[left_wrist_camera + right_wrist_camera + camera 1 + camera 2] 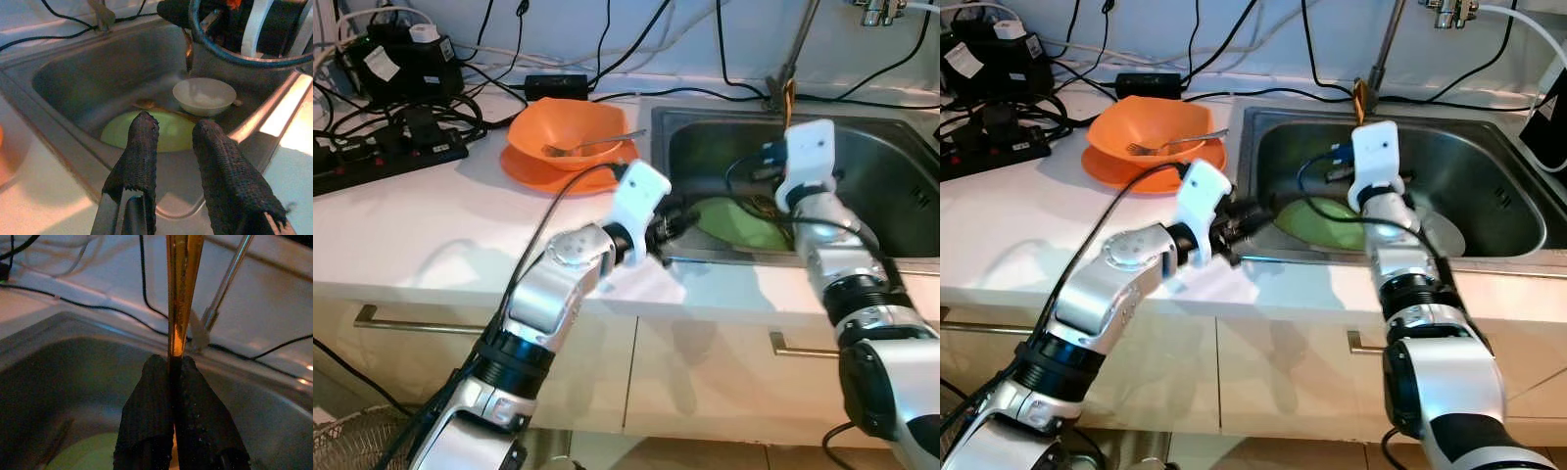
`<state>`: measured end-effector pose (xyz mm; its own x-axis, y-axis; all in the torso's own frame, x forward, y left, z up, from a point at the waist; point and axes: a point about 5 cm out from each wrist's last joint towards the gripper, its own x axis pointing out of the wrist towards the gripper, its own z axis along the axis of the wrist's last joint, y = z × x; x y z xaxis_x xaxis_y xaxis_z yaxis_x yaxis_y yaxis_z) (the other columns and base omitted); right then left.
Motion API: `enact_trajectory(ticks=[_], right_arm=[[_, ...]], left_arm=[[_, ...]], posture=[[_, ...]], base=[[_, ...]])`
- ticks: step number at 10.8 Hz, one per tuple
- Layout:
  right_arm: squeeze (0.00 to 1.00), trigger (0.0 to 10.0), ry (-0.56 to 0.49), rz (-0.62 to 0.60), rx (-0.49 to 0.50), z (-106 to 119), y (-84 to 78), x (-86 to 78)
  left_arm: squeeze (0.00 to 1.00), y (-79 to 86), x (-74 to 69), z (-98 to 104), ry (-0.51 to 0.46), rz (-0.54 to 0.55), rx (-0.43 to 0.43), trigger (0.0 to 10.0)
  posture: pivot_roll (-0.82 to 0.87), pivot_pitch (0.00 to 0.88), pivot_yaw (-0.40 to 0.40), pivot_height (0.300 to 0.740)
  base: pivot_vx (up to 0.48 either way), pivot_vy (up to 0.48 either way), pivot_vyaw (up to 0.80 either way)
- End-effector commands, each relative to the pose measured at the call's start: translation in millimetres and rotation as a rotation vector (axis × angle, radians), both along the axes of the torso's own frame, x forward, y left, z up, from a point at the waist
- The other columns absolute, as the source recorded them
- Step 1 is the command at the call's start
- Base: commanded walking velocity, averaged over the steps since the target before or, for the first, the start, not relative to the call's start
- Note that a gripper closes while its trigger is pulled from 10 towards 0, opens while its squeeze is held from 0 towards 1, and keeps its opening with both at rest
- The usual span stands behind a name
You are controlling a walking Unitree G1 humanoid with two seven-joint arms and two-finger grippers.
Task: Kitchen organization
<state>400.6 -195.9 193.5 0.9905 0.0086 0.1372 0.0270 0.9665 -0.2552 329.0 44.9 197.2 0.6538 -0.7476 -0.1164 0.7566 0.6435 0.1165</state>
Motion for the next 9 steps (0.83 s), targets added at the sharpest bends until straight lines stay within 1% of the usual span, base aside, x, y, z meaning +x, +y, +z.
enact_trajectory(ticks=[1,2,4,6,9], right_arm=[[0.00,10.0,-0.004,-0.008,0.023,1,0.3,1.0],[0.00,10.0,0.022,-0.010,0.039,-7,2.2,0.2],[0.00,10.0,0.077,-0.019,0.057,-22,3.2,-2.9],[0.00,10.0,0.118,-0.028,0.058,-33,3.0,-5.3],[0.00,10.0,0.155,-0.042,0.077,-41,1.7,-7.5]], left_arm=[[0.00,-1.0,-3.3,2,-0.005,-0.003,0.026,10.0],[0.00,-1.2,-5.8,0,0.014,0.001,0.049,10.0],[0.00,-2.6,-9.9,-6,0.044,0.005,0.063,10.0],[0.00,-3.2,-11.2,-7,0.062,0.013,0.072,10.0],[0.00,-2.1,-11.9,-9,0.075,0.019,0.080,10.0]], posture=[[0.19,0.066,-0.051,0.740],[0.19,0.068,-0.053,0.740],[0.20,0.069,-0.059,0.740],[0.20,0.069,-0.061,0.740],[0.21,0.062,-0.059,0.740]], base=[[0.000,0.000,0.00],[0.000,0.000,0.00],[0.000,0.000,0.00],[0.000,0.000,0.00],[0.000,0.000,0.00]])
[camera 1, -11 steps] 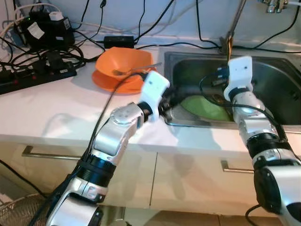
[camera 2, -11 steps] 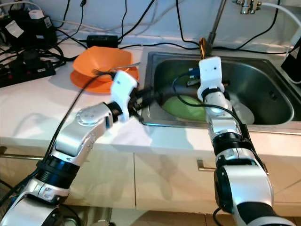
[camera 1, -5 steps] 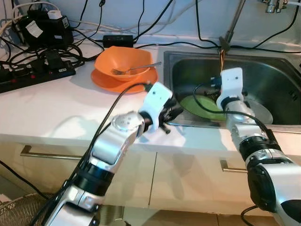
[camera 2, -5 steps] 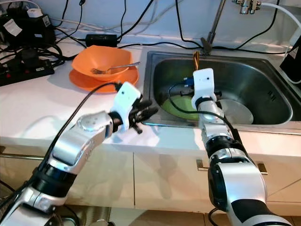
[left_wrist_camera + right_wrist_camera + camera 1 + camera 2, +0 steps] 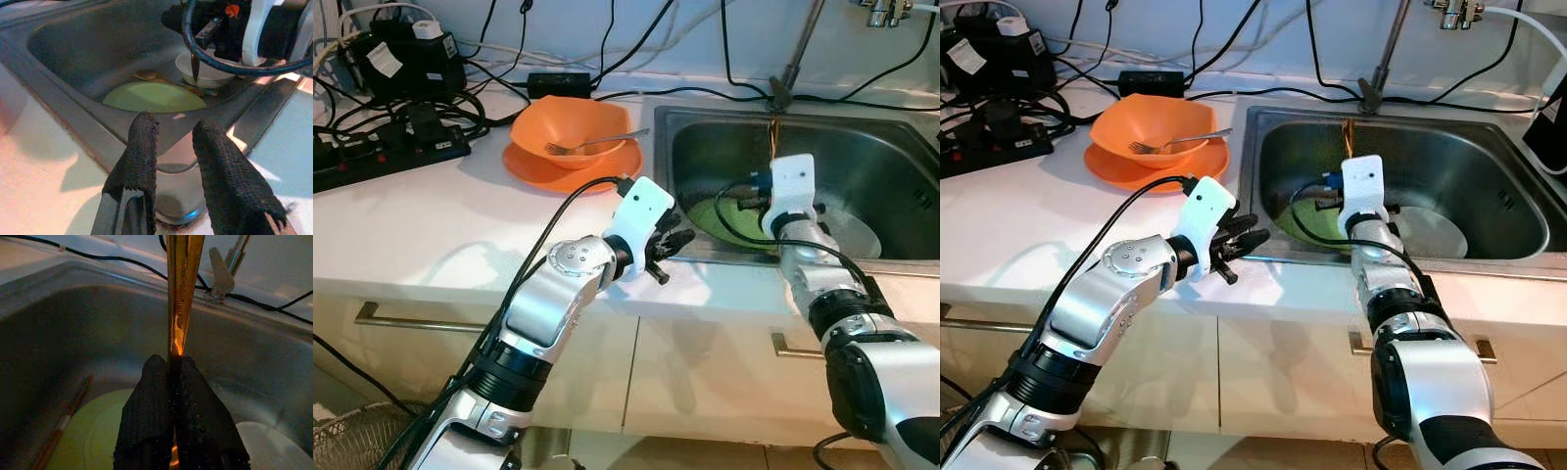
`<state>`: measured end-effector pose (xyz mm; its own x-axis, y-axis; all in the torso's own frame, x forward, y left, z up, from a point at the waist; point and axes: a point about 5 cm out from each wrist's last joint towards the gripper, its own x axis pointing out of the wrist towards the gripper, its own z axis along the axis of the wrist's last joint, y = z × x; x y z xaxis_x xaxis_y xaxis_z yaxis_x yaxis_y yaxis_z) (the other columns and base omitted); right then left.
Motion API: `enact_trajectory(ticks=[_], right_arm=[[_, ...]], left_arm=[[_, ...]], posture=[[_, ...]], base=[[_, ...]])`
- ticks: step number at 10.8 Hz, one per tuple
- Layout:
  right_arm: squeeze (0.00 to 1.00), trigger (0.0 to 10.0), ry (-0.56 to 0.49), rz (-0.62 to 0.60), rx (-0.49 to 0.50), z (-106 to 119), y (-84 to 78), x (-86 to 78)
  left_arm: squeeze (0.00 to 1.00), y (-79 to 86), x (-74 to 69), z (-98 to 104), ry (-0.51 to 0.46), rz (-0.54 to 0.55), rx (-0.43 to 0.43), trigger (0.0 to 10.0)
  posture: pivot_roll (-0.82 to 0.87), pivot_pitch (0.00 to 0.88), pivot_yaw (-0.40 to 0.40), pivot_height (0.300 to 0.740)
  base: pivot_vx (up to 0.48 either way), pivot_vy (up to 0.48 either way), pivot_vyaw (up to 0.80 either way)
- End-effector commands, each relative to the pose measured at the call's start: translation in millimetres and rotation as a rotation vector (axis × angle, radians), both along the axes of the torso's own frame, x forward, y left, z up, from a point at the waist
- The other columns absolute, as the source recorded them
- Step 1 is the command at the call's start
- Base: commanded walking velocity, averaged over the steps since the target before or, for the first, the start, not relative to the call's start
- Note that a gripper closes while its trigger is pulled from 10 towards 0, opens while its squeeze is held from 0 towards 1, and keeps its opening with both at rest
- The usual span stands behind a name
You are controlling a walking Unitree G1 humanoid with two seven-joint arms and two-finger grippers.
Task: Kitchen organization
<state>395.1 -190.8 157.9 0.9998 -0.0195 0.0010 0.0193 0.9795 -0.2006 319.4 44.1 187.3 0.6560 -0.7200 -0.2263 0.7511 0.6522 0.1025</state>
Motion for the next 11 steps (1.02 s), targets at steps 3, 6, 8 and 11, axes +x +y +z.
enact_trajectory(ticks=[3,6,8,11], right_arm=[[0.99,10.0,0.054,-0.023,0.031,-14,-2.1,-4.3],[0.93,10.0,0.066,-0.026,0.028,-18,-2.0,-5.7],[0.00,10.0,0.037,-0.027,0.031,-14,-2.2,-5.4],[0.00,10.0,-0.137,0.024,0.074,3,4.1,-6.1]], left_arm=[[0.00,-1.8,-3.7,1,-0.002,-0.005,0.012,10.0],[0.00,-2.2,-1.9,-1,-0.019,0.011,0.012,10.0],[0.00,5.1,6.5,-3,-0.116,0.115,-0.063,10.0],[0.00,12.7,9.4,-9,-0.212,0.195,-0.104,10.0]], posture=[[0.22,0.056,-0.054,0.740],[0.22,0.057,-0.054,0.740],[0.22,0.064,-0.055,0.740],[0.21,0.066,-0.053,0.740]], base=[[0.000,0.000,0.00],[0.000,0.000,0.00],[0.000,0.000,0.00],[0.000,0.000,0.00]])
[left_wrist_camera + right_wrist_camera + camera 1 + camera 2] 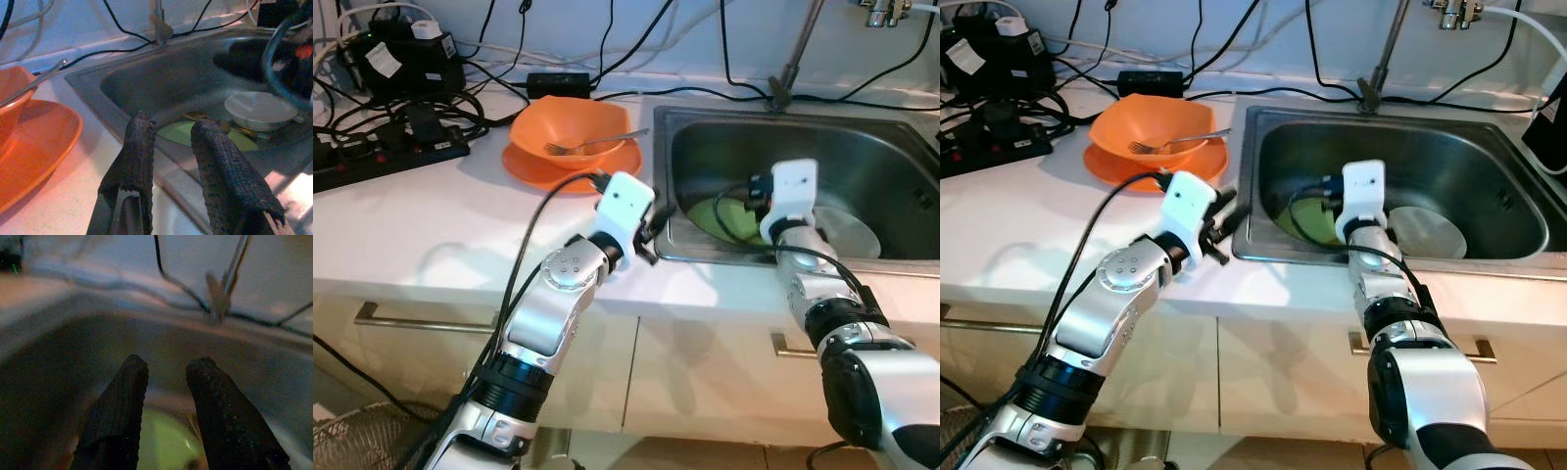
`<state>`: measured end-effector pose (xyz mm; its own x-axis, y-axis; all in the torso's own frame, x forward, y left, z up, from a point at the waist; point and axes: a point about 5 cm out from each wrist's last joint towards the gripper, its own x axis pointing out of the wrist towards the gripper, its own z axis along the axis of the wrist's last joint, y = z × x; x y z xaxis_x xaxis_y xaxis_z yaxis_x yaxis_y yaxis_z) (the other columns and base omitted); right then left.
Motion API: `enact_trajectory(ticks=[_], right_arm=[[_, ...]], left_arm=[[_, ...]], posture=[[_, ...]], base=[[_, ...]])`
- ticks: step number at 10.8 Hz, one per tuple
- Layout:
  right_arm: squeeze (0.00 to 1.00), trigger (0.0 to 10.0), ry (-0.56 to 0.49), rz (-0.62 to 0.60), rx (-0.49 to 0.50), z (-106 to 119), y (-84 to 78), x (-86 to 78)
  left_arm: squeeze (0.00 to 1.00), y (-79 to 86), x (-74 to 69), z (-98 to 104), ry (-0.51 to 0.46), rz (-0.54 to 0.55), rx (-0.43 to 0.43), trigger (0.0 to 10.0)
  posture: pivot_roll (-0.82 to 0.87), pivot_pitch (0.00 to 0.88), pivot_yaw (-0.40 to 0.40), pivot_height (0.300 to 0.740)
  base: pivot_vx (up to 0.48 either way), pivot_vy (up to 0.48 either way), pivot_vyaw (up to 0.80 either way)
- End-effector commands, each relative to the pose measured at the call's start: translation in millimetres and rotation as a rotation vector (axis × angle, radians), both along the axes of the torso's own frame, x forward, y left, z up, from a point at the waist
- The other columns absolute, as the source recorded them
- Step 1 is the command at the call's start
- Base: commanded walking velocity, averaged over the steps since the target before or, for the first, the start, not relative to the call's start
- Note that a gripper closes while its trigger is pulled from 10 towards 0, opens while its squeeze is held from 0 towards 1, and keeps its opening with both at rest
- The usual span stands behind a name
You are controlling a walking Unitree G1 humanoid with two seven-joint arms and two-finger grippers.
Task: Kitchen organization
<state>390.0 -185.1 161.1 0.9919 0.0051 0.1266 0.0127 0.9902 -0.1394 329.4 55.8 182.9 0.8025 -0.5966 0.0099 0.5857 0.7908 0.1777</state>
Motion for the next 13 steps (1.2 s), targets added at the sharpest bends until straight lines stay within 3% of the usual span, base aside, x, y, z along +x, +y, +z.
enact_trajectory(ticks=[1,5,7,9,12,13], right_arm=[[0.00,10.0,-0.035,0.007,0.020,-1,0.6,-3.1],[0.00,10.0,-0.094,0.025,0.061,-14,9.2,-14.6],[0.00,10.0,-0.114,0.025,0.085,-15,14.4,-16.4],[0.00,10.0,-0.117,0.015,0.099,-16,15.7,-17.1],[0.00,10.0,-0.111,0.006,0.104,-20,17.4,-19.3],[0.00,10.0,-0.110,0.006,0.105,-21,18.2,-20.1]], left_arm=[[0.00,0.5,0.6,-8,0.015,0.014,0.007,10.0],[0.00,6.3,10.2,-8,-0.085,0.090,0.008,10.0],[0.00,10.8,22.7,8,-0.242,0.171,0.122,10.0],[0.00,8.9,42.5,26,-0.385,0.231,0.300,10.0],[0.00,-7.7,64.8,33,-0.472,0.209,0.618,10.0],[0.00,-10.1,67.9,34,-0.487,0.214,0.662,10.0]], posture=[[0.20,0.067,-0.051,0.740],[0.19,0.065,-0.041,0.740],[0.19,0.064,-0.038,0.740],[0.18,0.057,-0.032,0.740],[0.15,0.060,-0.018,0.740],[0.14,0.063,-0.013,0.740]], base=[[0.000,0.000,0.00],[0.000,0.000,0.00],[0.000,0.000,0.00],[0.000,0.000,0.00],[0.000,0.000,0.00],[0.000,0.000,0.00]])
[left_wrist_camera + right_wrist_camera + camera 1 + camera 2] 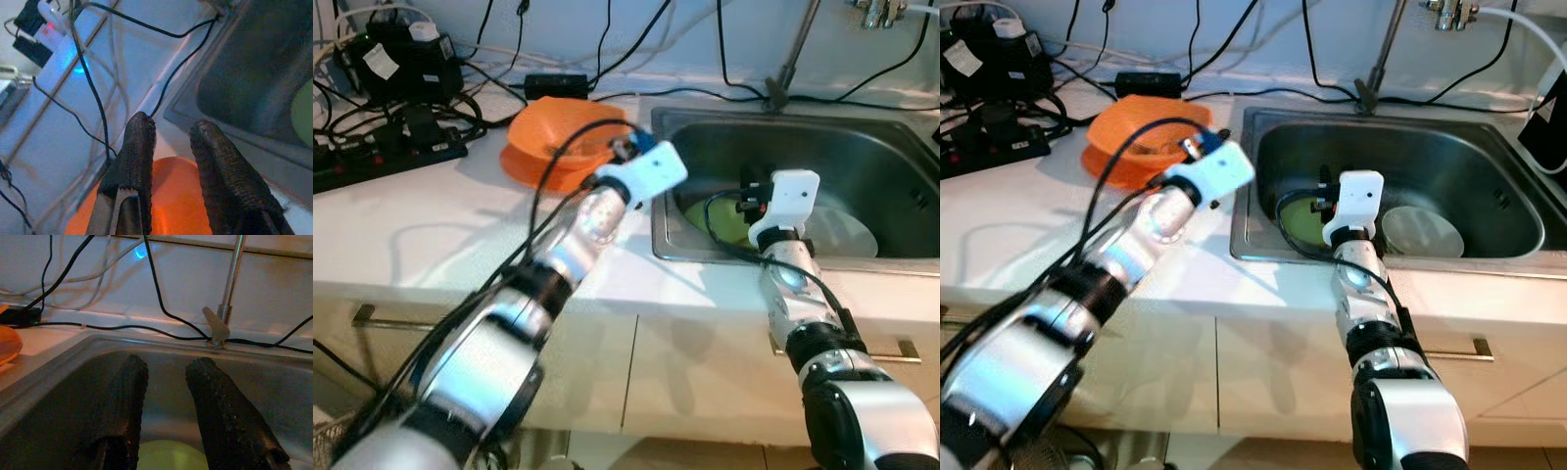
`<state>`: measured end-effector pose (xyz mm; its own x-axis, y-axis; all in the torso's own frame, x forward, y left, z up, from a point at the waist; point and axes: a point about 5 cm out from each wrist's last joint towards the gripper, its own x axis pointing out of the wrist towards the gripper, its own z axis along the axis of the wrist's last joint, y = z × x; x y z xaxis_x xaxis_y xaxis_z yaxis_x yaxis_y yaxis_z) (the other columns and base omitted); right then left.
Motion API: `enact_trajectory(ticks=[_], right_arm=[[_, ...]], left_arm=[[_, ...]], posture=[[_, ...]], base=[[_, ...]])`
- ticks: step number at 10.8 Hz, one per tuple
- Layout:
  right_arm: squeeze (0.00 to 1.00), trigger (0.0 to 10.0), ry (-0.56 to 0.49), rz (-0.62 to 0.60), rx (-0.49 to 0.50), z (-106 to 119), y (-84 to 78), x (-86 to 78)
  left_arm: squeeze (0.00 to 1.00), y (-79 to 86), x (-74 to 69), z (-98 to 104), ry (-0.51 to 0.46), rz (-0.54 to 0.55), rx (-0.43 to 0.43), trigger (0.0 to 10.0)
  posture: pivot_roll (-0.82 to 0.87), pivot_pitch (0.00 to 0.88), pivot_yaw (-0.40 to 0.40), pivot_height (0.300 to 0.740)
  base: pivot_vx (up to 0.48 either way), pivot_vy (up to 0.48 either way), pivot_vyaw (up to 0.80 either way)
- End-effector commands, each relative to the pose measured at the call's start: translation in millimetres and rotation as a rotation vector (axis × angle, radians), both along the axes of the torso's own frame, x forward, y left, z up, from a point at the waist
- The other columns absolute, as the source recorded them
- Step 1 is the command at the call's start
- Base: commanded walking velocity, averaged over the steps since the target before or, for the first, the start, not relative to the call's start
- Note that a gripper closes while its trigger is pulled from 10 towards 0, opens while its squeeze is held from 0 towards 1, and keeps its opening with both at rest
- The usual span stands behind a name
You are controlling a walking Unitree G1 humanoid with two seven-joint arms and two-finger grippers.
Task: Kitchen organization
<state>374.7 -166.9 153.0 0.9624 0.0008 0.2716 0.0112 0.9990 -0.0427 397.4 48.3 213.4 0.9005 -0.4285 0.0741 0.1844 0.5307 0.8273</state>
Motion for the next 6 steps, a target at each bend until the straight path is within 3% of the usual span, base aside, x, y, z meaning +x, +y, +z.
enact_trajectory(ticks=[1,3,6], right_arm=[[0.00,10.0,0.039,-0.006,0.012,-14,0.5,-5.7],[0.00,10.0,0.039,-0.009,0.012,-16,0.5,-7.4],[0.00,10.0,0.036,-0.015,0.013,-17,0.0,-8.7]], left_arm=[[0.00,-4.2,2.7,4,-0.027,0.007,0.046,10.0],[0.00,-6.2,7.2,8,-0.073,0.043,0.126,10.0],[0.00,1.2,12.9,11,-0.081,0.121,0.137,10.0]], posture=[[0.14,0.063,-0.011,0.740],[0.13,0.065,-0.008,0.740],[0.10,0.066,-0.003,0.740]], base=[[0.000,0.000,0.00],[0.000,0.000,0.00],[0.000,0.000,0.00]])
